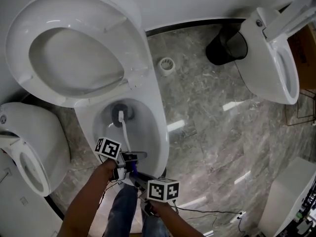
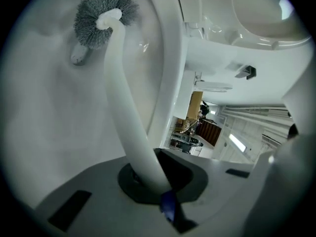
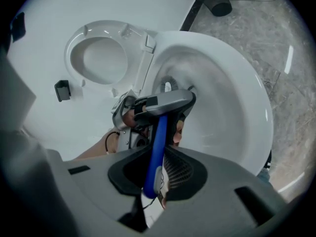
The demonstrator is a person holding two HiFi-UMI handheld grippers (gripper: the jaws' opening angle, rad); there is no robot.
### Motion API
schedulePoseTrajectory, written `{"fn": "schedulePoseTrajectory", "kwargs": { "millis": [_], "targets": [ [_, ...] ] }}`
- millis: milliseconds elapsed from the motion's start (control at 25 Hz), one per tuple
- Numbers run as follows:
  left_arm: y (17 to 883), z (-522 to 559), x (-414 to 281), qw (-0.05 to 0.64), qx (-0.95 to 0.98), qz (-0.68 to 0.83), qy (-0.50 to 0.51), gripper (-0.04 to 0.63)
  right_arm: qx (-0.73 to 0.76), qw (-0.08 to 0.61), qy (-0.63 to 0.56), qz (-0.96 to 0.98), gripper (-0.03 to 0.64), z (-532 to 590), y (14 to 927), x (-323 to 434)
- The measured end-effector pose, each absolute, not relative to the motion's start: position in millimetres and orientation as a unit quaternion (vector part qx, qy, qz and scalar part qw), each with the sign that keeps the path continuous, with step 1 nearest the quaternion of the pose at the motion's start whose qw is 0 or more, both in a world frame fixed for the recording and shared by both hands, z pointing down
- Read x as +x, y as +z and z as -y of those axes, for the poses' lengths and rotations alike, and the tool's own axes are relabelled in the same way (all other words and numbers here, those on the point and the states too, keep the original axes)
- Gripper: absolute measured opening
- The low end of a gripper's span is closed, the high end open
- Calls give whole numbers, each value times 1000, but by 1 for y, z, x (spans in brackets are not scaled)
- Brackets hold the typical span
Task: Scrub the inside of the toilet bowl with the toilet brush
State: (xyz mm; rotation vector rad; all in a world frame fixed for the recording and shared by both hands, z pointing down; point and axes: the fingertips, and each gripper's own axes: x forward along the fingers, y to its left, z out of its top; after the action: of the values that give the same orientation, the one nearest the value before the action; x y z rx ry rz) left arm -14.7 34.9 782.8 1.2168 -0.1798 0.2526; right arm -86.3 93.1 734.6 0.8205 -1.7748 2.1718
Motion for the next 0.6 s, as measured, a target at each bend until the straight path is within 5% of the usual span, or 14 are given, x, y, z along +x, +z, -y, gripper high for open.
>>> {"fn": "schedulePoseTrajectory", "kwargs": {
  "millis": [600],
  "targets": [
    [812,2,-33,811,566,116,95,0,284,99,740,601,63,-59,761,-101]
  ]
}}
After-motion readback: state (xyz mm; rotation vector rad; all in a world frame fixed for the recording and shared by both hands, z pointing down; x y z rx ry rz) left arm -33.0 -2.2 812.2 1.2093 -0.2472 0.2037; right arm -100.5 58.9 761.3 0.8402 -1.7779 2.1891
